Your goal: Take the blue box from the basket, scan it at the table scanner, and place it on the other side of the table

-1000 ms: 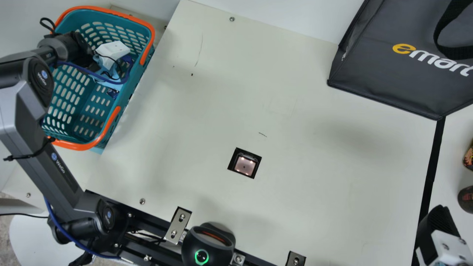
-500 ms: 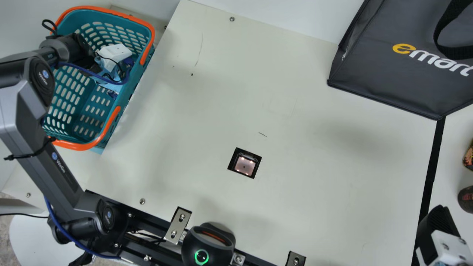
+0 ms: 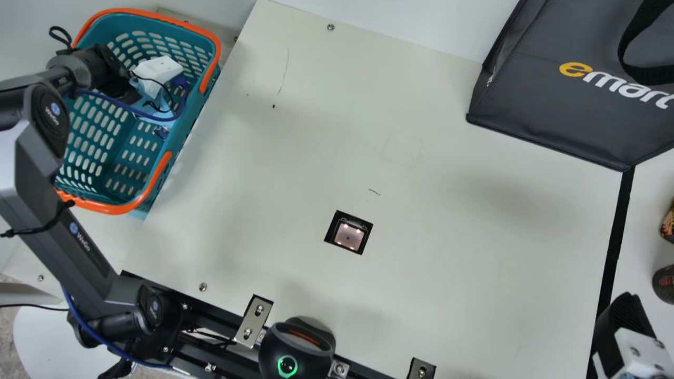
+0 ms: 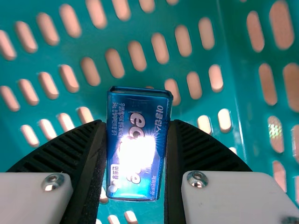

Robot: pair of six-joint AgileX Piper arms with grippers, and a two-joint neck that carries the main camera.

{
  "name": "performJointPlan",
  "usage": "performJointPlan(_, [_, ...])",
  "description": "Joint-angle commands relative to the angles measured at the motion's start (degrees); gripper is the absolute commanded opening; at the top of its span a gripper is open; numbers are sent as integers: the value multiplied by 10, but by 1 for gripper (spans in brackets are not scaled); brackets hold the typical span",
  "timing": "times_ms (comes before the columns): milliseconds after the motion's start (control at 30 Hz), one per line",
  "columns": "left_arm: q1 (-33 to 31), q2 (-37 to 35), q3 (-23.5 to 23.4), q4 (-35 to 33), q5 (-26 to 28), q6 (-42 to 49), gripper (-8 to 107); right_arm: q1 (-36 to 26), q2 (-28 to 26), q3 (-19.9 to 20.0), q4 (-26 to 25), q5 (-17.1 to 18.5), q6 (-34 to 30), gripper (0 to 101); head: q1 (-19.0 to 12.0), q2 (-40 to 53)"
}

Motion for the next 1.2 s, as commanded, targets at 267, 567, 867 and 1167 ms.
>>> performJointPlan(267, [-3, -87, 35, 3, -28, -98, -8, 0, 0, 0, 0, -1, 0, 95, -17, 2])
performJointPlan(567, [-3, -168, 54, 26, -37, -205, -8, 0, 0, 0, 0, -1, 0, 95, -17, 2])
performJointPlan(867, [-6, -250, 60, 49, -22, -318, -8, 0, 0, 0, 0, -1, 0, 95, -17, 2])
performJointPlan(1167, [-32, -330, 54, 58, 22, -402, -8, 0, 0, 0, 0, -1, 0, 95, -17, 2])
